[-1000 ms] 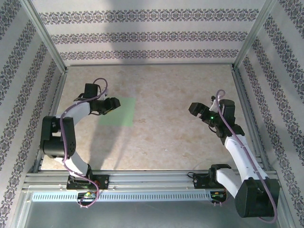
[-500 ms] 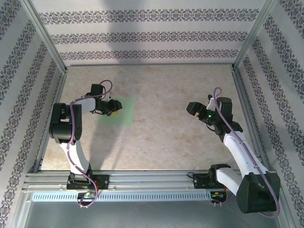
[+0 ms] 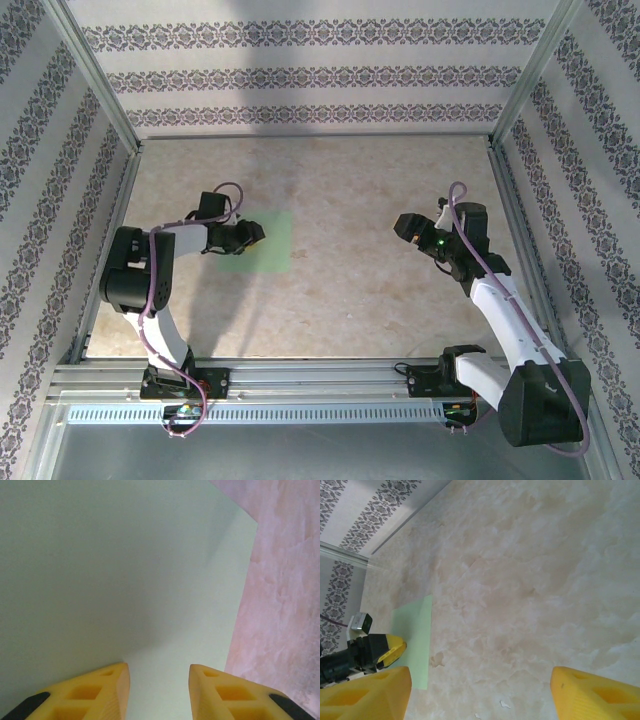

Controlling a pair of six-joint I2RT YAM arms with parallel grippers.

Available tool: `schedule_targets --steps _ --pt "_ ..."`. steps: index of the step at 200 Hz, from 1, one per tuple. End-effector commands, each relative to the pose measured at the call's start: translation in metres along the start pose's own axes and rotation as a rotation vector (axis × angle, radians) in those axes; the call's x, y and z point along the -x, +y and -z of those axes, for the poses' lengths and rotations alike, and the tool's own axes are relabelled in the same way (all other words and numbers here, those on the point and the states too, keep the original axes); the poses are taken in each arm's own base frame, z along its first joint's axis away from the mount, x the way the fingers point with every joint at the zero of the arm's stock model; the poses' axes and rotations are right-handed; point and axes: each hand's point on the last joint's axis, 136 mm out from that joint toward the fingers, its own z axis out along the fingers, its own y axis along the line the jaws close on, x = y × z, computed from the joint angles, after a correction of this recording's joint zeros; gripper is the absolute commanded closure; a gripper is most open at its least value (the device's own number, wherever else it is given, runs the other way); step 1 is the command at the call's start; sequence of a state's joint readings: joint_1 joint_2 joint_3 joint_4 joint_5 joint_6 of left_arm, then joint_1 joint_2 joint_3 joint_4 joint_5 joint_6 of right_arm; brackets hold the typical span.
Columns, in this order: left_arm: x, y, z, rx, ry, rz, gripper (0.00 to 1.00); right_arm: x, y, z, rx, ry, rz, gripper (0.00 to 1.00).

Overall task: Fold a paper plane with a square sheet of paper (fold left side to right side)
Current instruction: Move the square sheet of paper to the center of the table, then pick up the square sheet of paper from the center of the table.

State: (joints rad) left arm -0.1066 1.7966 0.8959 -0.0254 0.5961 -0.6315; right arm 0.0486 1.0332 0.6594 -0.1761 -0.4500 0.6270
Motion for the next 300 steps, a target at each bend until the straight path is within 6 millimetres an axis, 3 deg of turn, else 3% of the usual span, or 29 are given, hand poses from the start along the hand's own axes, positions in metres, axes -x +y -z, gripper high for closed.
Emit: schedule_targets --steps 1,69,139,188,211,231,268,300 --pt "-0.031 0.001 -0.011 0.051 0.042 0.06 0.62 0.004 -0.004 0.001 -0.047 -0.013 -0.016 0.27" --pt "-0.099 -0.039 -0.059 0.039 0.075 0.104 0.68 -0.002 -0.015 -0.002 -0.091 -0.005 -0.039 0.27" --pt "-0.129 -0.077 -0.087 0.028 0.062 0.094 0.69 -0.009 -0.024 -0.004 -0.126 0.026 -0.037 0.27" --pt "-0.119 -0.105 -0.075 -0.036 0.041 0.043 0.64 -0.016 -0.023 -0.013 -0.12 0.079 -0.043 0.28" --pt "-0.106 -0.127 -0.057 -0.065 0.006 -0.019 0.58 -0.022 -0.018 -0.022 -0.123 0.126 -0.017 0.28" --pt "-0.095 -0.135 -0.036 -0.051 -0.039 -0.067 0.53 -0.03 -0.009 -0.035 -0.13 0.179 0.021 0.27" --pt "-0.084 -0.115 -0.009 -0.024 -0.061 -0.067 0.53 -0.052 0.009 -0.07 -0.197 0.297 0.146 0.22" --pt "-0.086 -0.083 -0.002 -0.005 -0.018 -0.033 0.63 -0.073 0.022 -0.11 -0.243 0.393 0.237 0.18"
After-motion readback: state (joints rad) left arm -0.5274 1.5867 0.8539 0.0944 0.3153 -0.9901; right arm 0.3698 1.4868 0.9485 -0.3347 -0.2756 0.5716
